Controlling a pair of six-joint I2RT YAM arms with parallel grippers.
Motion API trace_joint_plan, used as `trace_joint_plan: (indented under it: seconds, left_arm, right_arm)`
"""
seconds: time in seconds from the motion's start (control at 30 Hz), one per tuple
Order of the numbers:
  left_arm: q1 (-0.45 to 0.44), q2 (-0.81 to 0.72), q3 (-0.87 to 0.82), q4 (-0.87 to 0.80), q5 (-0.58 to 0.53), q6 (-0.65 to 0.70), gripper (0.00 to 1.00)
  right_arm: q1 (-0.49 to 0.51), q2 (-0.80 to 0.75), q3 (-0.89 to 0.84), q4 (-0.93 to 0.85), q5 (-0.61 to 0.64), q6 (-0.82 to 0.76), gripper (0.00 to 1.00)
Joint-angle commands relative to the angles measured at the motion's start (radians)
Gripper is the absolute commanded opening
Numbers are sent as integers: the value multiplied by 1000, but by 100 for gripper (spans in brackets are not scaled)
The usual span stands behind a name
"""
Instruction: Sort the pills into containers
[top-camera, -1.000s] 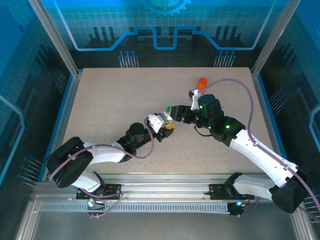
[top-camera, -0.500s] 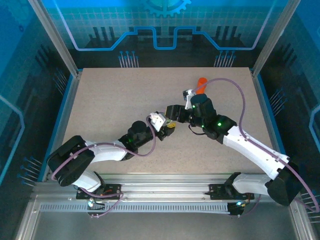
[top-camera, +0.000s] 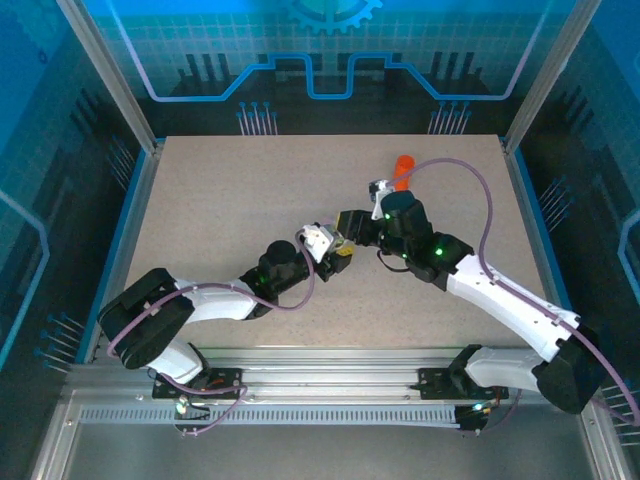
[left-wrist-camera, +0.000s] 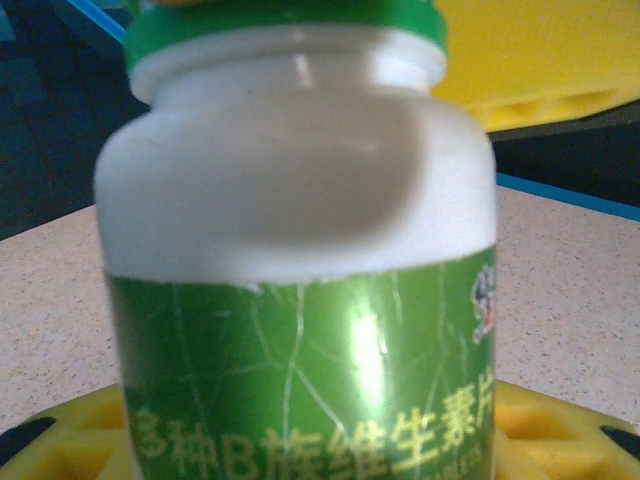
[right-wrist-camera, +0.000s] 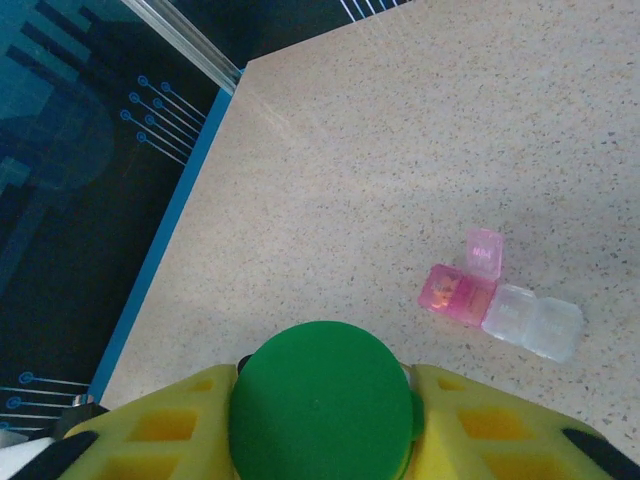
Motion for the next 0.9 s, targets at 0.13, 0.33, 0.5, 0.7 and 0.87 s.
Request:
trace_joint_plan:
  seconds: [0.13,0.33,0.5,0.7,0.87]
  left_arm:
    - [-23,8,39,44,161,-5,0]
    - [-33,11,41,7,169,-1,0]
    - [-37,16,43,-19,178,-5,0]
    - [-51,31,64,-75,186,6,0]
    - [-65,34,84,-131,197,28,0]
  right_arm:
    - [17,-29,-73,87,116,-34,0]
    - [25,-96,-154,130,247,-97,0]
    - [34,-137,-157,98,366,-185,0]
    - [50,-146,-139,59,454,-300,0]
    - [59,-151,-118,16,525,-413,0]
